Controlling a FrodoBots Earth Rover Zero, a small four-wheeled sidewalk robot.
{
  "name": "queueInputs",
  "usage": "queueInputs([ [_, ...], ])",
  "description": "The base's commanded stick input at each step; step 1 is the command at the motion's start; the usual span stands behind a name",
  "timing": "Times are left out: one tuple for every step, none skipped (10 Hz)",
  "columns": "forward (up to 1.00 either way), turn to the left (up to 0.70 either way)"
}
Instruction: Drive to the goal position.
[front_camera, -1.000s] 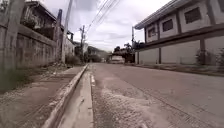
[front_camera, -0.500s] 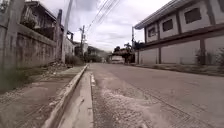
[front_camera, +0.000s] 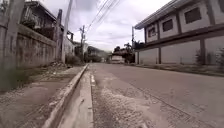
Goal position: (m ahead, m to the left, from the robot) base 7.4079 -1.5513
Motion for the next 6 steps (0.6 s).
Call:
queueInputs([
  [0.7, 0.35],
  [0.7, 0.35],
  [0.7, 0.29],
  [0.7, 0.22],
  [0.7, 0.08],
  [0.28, 0.0],
])
